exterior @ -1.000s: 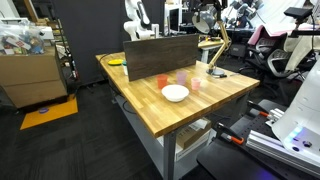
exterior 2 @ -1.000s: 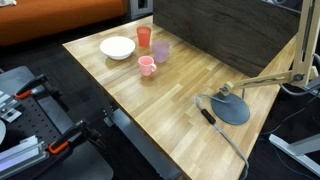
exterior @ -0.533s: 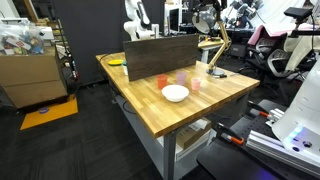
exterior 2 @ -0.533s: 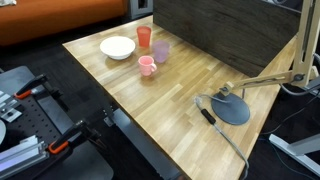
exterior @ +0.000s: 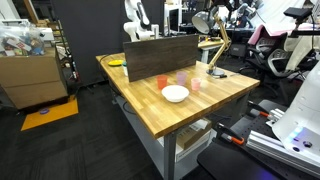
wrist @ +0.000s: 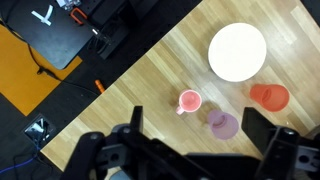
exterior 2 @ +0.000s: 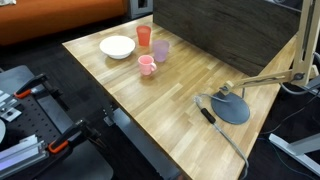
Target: Pour the liquid from the pink cup into the white bowl
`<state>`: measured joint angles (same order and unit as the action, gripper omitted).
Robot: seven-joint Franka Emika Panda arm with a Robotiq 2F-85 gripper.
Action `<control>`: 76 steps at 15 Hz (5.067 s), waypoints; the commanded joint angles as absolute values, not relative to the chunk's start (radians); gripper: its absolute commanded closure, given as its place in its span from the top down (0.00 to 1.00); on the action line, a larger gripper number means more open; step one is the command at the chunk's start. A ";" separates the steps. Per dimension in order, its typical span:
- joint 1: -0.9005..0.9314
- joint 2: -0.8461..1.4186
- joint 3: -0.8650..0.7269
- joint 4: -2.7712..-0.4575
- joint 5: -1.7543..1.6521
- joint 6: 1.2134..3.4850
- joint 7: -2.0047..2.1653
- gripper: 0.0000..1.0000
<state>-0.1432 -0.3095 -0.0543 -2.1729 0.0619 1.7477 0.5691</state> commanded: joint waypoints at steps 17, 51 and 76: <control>-0.222 -0.237 -0.118 -2.174 0.108 1.946 0.805 1.00; -0.174 0.151 -0.165 -2.194 0.131 2.129 1.024 1.00; -0.081 0.483 -0.176 -2.033 0.063 2.183 1.160 1.00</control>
